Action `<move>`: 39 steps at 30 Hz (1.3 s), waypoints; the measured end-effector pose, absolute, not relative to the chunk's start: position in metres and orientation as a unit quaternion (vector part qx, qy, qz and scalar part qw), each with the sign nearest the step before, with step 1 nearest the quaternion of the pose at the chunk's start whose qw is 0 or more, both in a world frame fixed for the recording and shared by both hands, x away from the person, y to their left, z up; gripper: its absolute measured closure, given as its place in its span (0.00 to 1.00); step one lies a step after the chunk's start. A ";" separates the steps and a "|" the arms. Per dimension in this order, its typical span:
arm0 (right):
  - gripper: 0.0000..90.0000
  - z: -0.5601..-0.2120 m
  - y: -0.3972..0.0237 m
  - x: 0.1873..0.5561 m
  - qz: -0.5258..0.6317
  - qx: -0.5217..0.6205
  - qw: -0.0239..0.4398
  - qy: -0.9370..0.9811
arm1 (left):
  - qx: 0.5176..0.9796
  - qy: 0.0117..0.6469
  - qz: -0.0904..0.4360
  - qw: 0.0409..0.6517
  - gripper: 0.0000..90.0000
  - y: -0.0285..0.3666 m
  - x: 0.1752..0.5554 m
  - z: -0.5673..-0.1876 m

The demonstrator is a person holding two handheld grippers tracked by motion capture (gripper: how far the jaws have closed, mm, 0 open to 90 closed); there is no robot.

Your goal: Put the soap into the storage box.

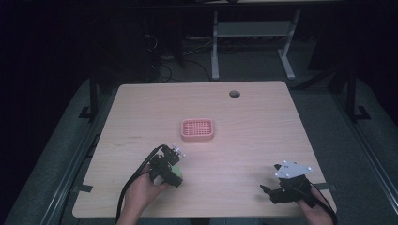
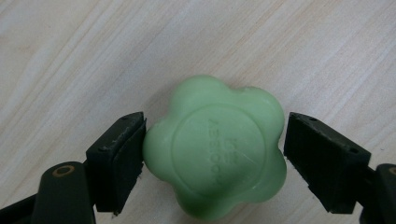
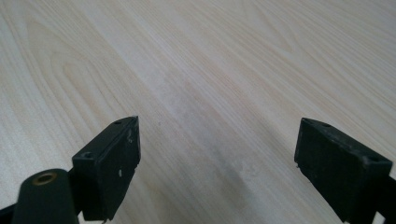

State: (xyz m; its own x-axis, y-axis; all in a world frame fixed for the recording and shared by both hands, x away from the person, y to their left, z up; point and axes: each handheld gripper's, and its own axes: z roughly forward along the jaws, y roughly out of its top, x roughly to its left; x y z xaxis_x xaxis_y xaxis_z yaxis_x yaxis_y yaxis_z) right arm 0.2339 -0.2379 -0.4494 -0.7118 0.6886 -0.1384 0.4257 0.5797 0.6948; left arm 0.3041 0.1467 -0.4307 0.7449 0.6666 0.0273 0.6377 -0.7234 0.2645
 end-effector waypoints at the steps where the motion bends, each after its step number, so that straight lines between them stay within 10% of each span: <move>1: 0.15 -0.449 -0.238 0.234 0.326 0.322 0.201 0.866 | 0.929 0.348 0.059 0.113 0.24 0.147 0.305 -0.431; 39: 0.15 -0.448 -0.237 0.233 0.327 0.318 0.204 0.866 | 0.920 0.377 0.035 0.104 0.29 0.148 0.310 -0.440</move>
State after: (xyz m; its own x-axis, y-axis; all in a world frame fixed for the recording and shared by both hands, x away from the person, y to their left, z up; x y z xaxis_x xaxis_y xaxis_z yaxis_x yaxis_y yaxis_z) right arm 0.2325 -0.2373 -0.4478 -0.7146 0.6843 -0.1455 0.4173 0.5838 0.6964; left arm 0.3099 0.1477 -0.4402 0.7127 0.7013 -0.0139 0.6868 -0.6937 0.2170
